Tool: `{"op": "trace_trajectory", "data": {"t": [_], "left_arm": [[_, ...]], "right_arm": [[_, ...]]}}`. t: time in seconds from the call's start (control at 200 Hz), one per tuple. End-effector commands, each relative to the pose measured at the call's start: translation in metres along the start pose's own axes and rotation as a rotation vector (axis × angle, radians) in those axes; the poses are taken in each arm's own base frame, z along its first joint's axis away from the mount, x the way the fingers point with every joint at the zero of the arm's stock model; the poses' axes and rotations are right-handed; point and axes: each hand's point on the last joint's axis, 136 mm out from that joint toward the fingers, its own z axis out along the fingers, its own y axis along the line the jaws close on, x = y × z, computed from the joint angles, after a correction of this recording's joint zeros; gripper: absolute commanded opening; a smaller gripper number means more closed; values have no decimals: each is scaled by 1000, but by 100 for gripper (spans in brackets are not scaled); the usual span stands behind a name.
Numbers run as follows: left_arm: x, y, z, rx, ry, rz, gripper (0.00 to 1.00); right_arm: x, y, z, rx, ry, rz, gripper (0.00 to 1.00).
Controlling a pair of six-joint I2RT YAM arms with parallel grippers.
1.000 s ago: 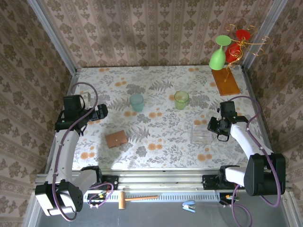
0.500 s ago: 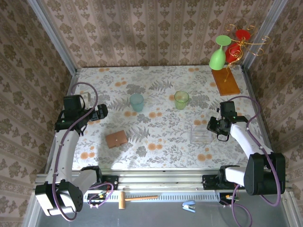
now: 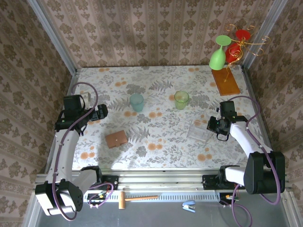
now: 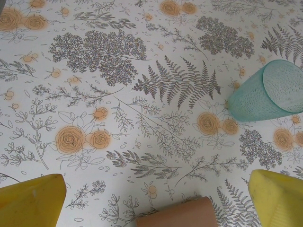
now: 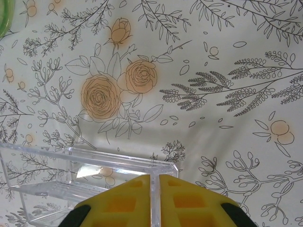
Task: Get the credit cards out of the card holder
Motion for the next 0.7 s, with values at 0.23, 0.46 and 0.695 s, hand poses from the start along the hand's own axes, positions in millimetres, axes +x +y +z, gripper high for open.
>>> {"op": "trace_trajectory", "data": {"t": [0.23, 0.46, 0.695], "left_arm": [[3, 4, 1, -12, 9, 9, 100], [4, 4, 2, -11, 13, 9, 100], [4, 5, 1, -13, 10, 7, 100]], "right_arm": [[2, 16, 3, -62, 6, 6, 4], [0, 55, 8, -77, 14, -85, 2], [-2, 124, 16, -79, 20, -231, 2]]}}
